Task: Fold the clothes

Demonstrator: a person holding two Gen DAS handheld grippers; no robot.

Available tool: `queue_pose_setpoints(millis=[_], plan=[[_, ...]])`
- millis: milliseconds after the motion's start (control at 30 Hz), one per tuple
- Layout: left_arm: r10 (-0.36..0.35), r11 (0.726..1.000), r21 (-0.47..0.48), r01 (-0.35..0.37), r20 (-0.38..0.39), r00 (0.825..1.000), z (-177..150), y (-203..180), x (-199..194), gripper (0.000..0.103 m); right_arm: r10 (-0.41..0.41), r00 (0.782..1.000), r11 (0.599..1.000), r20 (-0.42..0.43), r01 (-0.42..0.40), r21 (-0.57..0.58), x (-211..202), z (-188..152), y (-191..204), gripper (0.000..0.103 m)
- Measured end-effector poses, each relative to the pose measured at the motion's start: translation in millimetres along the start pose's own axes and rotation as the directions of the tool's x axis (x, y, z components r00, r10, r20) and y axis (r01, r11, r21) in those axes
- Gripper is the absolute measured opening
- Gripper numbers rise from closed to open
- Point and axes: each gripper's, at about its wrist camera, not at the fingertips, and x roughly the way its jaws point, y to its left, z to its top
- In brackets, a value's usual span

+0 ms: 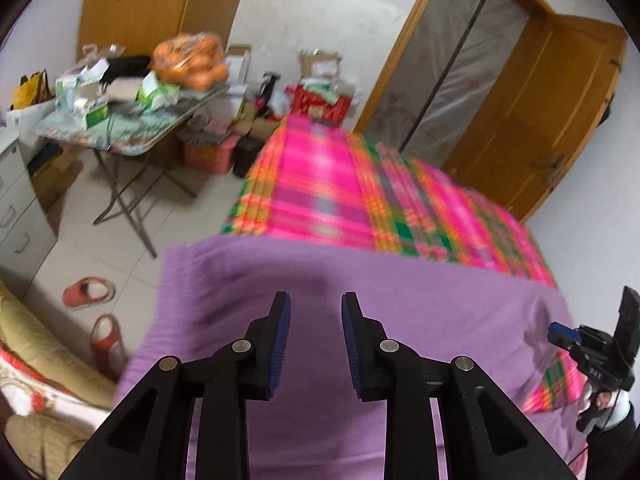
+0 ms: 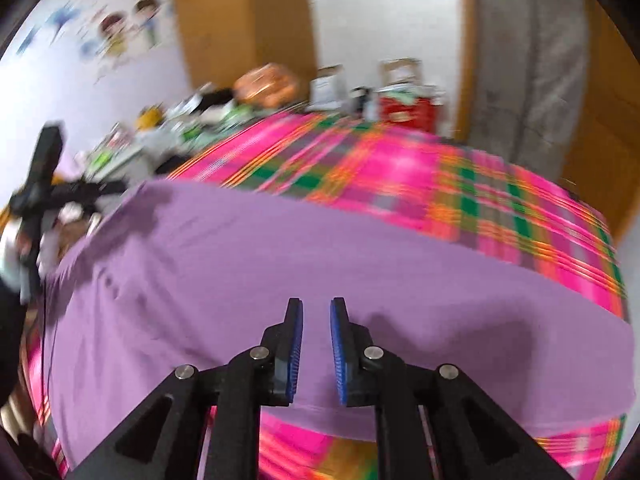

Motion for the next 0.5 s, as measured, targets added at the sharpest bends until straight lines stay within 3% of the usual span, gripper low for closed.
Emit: queue_pose_setpoints(millis=[133, 233, 367, 500], plan=[[-0.032, 0.999, -0.039, 0.03, -0.057, 0.998, -6.2, 38.2, 16.2, 0.028, -0.012, 0.996, 0.999, -0.093, 0.008, -0.043, 28.0, -13.5, 27.9, 0.017], [-0.054, 0.998, -0.039, 0.051, -0.08, 0.995, -3.4, 49.5, 22.4, 0.027, -0.034, 0.995, 0.999, -0.097, 0.034, -0.004, 29.9, -5.1, 23.2, 0.02], [0.005, 1.0, 0.003, -0.005, -0.036, 0.999, 12.9, 52.6, 30.4, 0.027, -0.065, 0.996, 0.997, -0.054, 0.067, 0.024, 21.9, 10.3, 7.1, 0.021], [-0.055, 0.998, -0.012, 0.055, -0.027, 0.998, 27.9, 60.0, 39.8, 0.028, -0.054, 0.998, 0.999, -0.03, 0.055, 0.004, 20.7, 27.5, 2.5, 0.024]])
